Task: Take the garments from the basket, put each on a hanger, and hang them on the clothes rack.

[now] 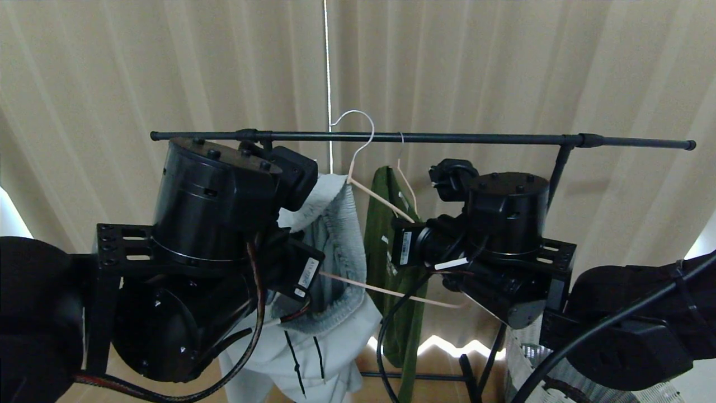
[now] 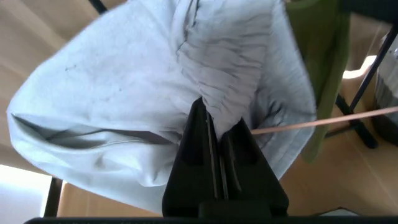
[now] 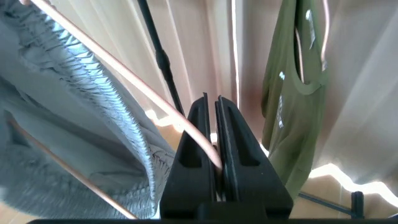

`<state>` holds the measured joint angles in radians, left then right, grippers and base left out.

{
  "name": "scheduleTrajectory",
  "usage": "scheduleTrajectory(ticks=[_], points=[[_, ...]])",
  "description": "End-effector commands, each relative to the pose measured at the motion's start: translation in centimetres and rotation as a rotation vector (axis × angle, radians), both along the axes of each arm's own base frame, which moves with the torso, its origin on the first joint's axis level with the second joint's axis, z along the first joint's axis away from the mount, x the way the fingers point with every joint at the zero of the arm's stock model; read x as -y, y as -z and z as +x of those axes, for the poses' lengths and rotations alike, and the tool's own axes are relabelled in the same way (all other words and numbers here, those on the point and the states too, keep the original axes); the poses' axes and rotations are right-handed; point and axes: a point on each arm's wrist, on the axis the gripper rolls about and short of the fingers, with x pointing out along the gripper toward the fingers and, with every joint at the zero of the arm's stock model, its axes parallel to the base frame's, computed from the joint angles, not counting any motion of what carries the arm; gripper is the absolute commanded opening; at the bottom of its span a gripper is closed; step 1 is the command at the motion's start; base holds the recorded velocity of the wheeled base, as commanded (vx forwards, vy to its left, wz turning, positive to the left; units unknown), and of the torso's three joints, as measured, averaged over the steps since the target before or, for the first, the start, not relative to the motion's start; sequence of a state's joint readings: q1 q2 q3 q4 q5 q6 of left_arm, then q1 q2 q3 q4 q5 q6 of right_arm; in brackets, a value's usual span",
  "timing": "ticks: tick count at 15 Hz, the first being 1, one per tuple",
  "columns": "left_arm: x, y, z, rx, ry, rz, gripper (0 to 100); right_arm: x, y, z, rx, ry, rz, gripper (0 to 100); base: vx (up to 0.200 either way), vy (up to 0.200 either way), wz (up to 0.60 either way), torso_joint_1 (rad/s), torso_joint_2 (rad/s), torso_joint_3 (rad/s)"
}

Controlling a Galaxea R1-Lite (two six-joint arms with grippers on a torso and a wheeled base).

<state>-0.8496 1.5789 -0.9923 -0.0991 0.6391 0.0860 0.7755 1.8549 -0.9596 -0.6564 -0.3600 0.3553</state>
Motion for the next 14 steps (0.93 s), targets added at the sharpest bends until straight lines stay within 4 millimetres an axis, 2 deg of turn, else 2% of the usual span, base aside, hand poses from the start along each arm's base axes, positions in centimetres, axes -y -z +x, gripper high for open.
scheduleTrajectory(ticks=[1, 2, 3, 5, 7, 10, 14], points=[[0.0, 0.1, -0.1, -0.003, 0.001, 0.004, 0, 0.2, -0.7, -0.3, 0.014, -0.002, 0.014, 0, 0.0, 0.0, 0.0, 0.0, 0.0, 0.0], [0.0, 0.1, -0.1, -0.002, 0.003, 0.003, 0, 0.2, -0.7, -0.3, 0.015, -0.002, 0.015, 0, 0.0, 0.0, 0.0, 0.0, 0.0, 0.0], [0.0, -0.1, -0.3, 0.002, 0.007, -0.002, 100, 0.3, -0.9, -0.4, 0.019, -0.002, 0.016, 0, 0.0, 0.0, 0.0, 0.0, 0.0, 0.0], [-0.1, 0.1, -0.6, -0.003, 0.018, 0.001, 100, 0.5, -1.3, -0.6, 0.029, -0.001, 0.023, 0, 0.0, 0.0, 0.0, 0.0, 0.0, 0.0], [-0.4, -0.6, -1.1, 0.005, 0.049, -0.028, 100, 0.6, -1.7, -0.7, 0.037, -0.003, 0.029, 0, 0.0, 0.0, 0.0, 0.0, 0.0, 0.0], [-2.7, -2.7, -3.3, 0.028, 0.166, -0.113, 100, 1.6, -1.5, -1.3, 0.043, 0.001, -0.011, 0, 0.0, 0.0, 0.0, 0.0, 0.0, 0.0], [-5.0, -3.1, -5.4, 0.059, 0.249, -0.104, 100, 3.4, -1.5, -0.7, 0.067, 0.043, -0.041, 0, 0.0, 0.0, 0.0, 0.0, 0.0, 0.0]])
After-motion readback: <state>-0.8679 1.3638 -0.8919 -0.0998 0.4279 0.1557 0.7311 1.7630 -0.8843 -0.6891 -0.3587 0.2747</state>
